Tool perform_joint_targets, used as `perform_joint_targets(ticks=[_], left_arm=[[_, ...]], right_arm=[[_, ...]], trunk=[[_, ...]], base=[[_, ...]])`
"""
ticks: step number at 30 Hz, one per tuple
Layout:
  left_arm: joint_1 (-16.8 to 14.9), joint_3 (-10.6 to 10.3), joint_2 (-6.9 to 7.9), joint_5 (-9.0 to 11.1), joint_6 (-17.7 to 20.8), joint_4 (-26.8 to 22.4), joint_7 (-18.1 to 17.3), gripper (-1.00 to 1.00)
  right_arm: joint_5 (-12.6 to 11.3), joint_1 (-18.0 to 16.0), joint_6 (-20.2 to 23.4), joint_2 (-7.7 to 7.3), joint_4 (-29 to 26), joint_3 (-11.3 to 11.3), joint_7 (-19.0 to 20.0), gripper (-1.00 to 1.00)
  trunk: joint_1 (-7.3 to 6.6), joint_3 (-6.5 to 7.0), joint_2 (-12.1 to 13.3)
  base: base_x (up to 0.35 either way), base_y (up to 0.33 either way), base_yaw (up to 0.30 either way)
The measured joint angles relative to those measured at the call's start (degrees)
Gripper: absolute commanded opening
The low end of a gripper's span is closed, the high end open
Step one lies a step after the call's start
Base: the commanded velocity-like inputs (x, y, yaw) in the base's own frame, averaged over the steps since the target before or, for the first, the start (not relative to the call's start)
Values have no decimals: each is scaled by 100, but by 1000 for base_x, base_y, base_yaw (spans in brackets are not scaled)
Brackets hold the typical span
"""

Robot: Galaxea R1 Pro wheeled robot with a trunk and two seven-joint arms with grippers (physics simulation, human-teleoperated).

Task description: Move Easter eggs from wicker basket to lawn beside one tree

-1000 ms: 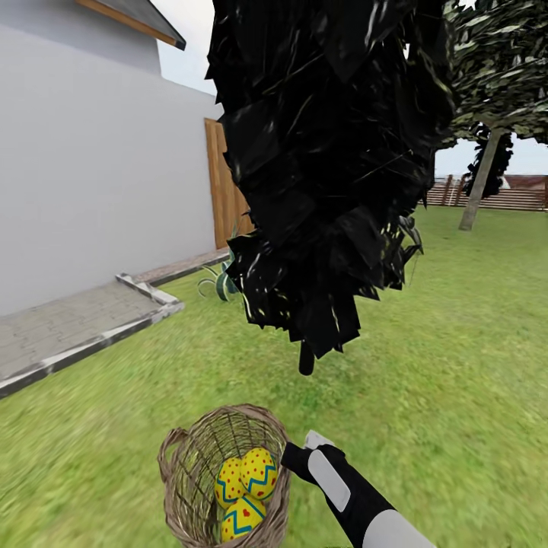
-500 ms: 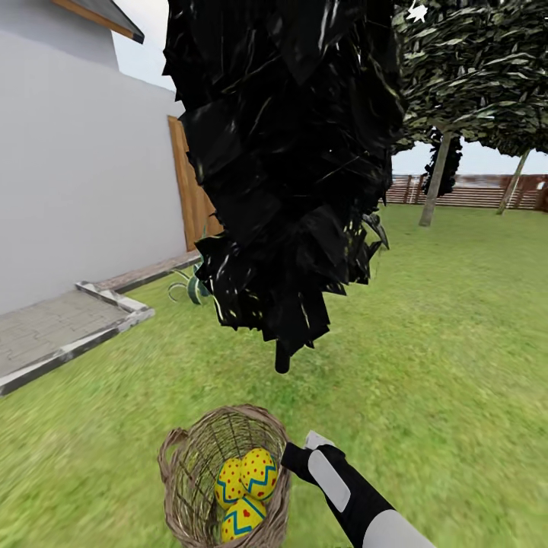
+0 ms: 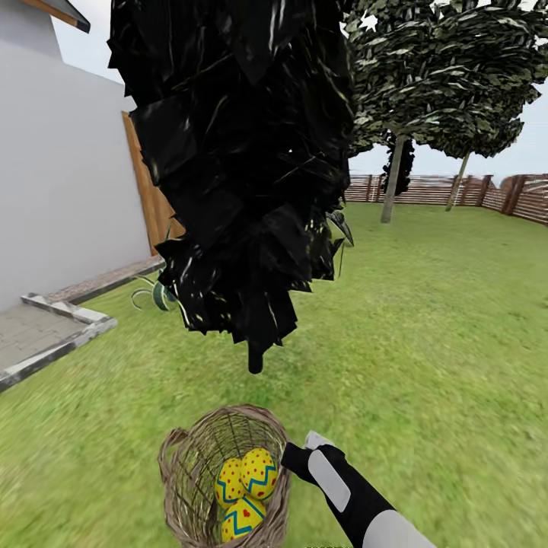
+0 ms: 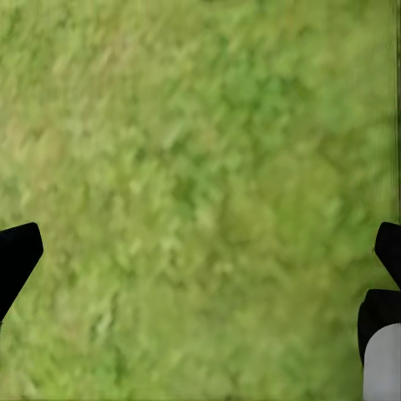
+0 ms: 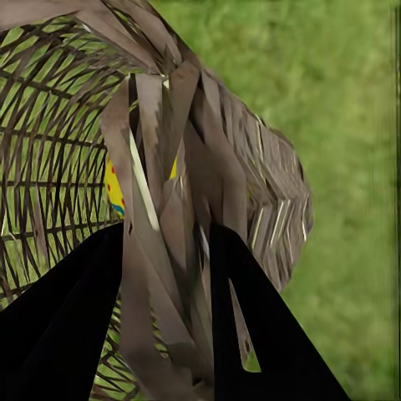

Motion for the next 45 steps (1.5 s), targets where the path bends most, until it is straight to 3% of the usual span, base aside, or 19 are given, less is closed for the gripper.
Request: perform_joint_targets(ticks=[36,45], left_arm=[[0,-8,0,-5,-22,0,0,100],[2,-8,0,-7,-25,-2,0,100]], right_arm=[[2,0,1,0,7,0,0,-100],[-7,15,-4,0,10,-54,1,-100]], trunk=[[0,0,0],[0,0,0]], base=[[0,0,-283],[0,0,-37]])
